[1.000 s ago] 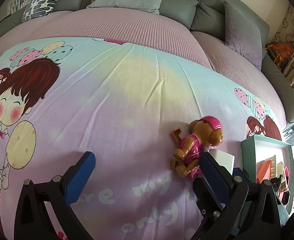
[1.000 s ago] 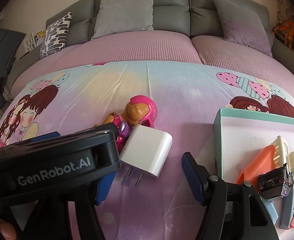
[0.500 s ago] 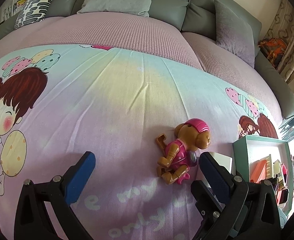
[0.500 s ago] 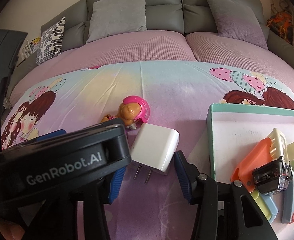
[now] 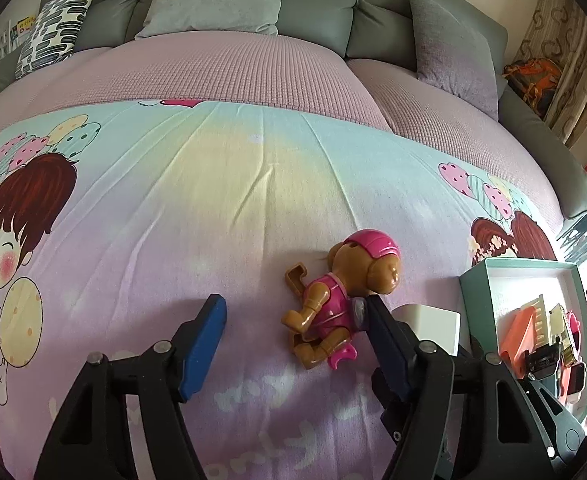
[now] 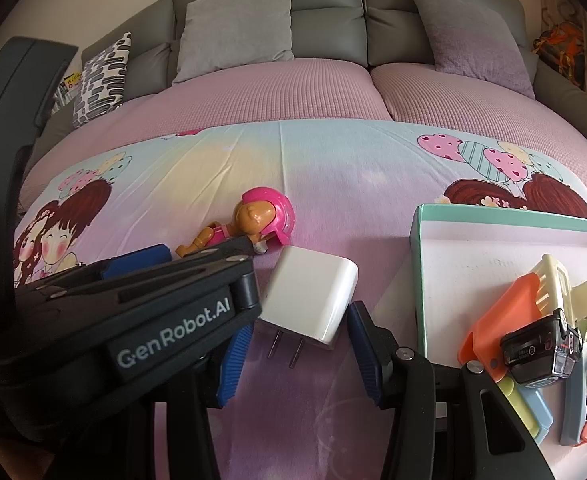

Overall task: Organize rigid objects
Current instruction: 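Grasp the toy dog figure with the left tool while the right tool grasps the white charger, then lift the toy dog and white charger and carry both toward the tray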

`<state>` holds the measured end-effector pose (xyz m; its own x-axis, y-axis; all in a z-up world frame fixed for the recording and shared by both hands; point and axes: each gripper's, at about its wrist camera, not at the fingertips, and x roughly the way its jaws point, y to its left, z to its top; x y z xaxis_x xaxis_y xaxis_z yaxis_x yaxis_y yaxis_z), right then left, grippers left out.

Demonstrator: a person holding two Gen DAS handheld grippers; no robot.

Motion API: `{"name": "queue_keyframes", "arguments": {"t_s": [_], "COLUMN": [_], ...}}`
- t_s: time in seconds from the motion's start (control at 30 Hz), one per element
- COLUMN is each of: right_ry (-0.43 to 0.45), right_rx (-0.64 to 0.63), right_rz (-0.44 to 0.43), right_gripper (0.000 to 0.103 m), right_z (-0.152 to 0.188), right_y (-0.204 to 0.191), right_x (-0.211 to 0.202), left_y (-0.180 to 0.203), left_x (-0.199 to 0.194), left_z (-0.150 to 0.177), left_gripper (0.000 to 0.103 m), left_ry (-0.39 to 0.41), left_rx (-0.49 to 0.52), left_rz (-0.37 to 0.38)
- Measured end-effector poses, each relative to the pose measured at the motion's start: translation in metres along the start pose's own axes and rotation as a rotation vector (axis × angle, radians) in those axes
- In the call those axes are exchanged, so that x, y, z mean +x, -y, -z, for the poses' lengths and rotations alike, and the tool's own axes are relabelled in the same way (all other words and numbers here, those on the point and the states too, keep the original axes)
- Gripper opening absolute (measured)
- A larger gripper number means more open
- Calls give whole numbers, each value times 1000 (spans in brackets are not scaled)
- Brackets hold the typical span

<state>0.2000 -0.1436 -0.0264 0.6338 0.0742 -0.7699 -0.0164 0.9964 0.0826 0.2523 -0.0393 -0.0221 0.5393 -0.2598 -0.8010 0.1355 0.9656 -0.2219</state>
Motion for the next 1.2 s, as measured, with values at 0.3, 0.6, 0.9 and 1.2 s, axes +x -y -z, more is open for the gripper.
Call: {"name": "queue_keyframes", "arguments": {"t_s": [0.3, 0.6, 0.9, 1.2], "right_ry": [0, 6, 32, 47], "right_rx": [3, 15, 12, 14], "right_rz": [-4, -6, -22, -30], "right_gripper": [52, 51, 50, 47], "right_z": [0, 1, -4, -7], "right_y": [0, 2, 4, 7], "right_x": [-1, -8, -27, -44], "left_y": [-6, -22, -22, -17], "left_x": [-6, -21, -37, -54], "left_z": [0, -2, -5, -9], "left_gripper": [42, 42, 42, 42], "left_ry": [11, 36, 54, 74], "left_rx": [-21, -86, -104, -101], "left_rz": [22, -7, -16, -19]}}
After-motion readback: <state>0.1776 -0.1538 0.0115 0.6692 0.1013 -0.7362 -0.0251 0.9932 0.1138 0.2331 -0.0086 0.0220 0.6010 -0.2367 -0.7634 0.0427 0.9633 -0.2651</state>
